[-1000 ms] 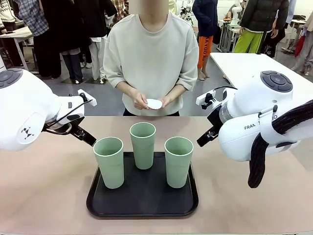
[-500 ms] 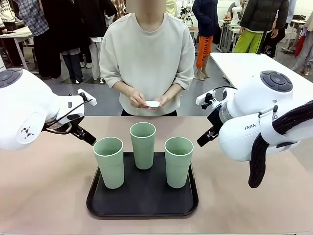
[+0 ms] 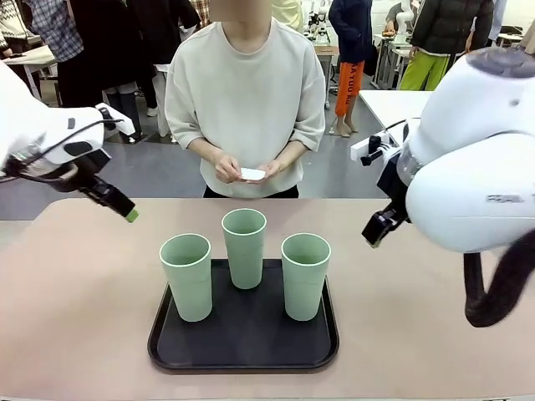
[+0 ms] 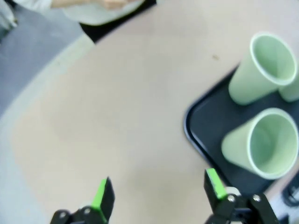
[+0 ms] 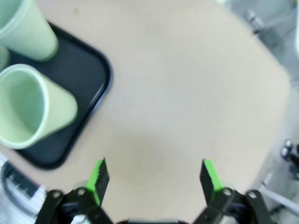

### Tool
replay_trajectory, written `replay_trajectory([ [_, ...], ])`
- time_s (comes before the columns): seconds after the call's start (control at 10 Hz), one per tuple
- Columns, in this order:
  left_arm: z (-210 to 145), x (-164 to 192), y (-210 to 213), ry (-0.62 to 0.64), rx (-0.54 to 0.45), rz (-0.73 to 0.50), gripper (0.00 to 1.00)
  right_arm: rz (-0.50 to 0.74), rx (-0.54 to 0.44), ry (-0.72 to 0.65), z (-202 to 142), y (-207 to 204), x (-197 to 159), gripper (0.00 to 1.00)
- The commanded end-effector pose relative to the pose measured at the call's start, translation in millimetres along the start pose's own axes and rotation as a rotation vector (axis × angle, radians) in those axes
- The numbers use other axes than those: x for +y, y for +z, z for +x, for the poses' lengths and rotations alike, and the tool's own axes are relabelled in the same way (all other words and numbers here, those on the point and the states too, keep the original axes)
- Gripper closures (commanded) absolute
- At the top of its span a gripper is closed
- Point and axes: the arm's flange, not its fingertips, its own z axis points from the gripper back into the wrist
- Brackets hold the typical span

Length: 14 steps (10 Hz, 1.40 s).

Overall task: Place coasters on the table and set cups on them.
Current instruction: Pick up one Reusable plastic cup and place it on a coaster set by the human.

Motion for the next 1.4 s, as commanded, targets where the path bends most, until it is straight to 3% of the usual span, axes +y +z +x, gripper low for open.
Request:
replay_trajectory([
  [0.0, -71.5, -15.7, 12.7, -0.024, 0.123, -0.047, 0.00, 0.024, 0.054, -0.033, -72.0, 15.7, 27.7, 0.00],
  [0.2, -83.5, -30.0, 19.4, 0.015, 0.148, -0.030, 0.00, -0.023, 0.100, -0.060, -85.7, 14.8, 30.0, 0.00],
  [0.3, -20.7, -6.1, 17.6, -0.013, 0.131, -0.042, 0.00, 0.006, 0.070, -0.014, -20.4, 31.1, 13.0, 0.00],
  [0.5, -26.7, -10.5, 27.8, -0.018, 0.160, -0.043, 0.00, -0.003, 0.091, -0.027, -28.5, 42.2, 16.8, 0.00],
  [0.6, -27.4, 6.0, -6.1, 0.077, -0.002, -0.307, 0.00, 0.330, -0.027, -0.110, -23.3, 11.9, -7.3, 0.00],
  [0.8, -52.8, 32.4, 6.2, 0.367, -0.135, -0.579, 0.00, 0.751, -0.212, -0.262, -44.8, 10.5, -30.3, 0.00],
  [1.0, -67.1, 65.5, 11.3, 0.472, -0.210, -0.780, 0.00, 0.905, -0.328, -0.410, -65.2, 13.8, -68.8, 0.00],
  [1.1, -84.9, 77.0, 10.1, 0.527, -0.175, -0.840, 0.00, 1.002, -0.322, -0.494, -83.4, 12.3, -86.3, 0.00],
  [1.3, -106.2, 100.7, 31.2, 0.524, -0.036, -0.839, 0.00, 1.065, -0.273, -0.560, -113.0, 15.1, -105.3, 0.00],
])
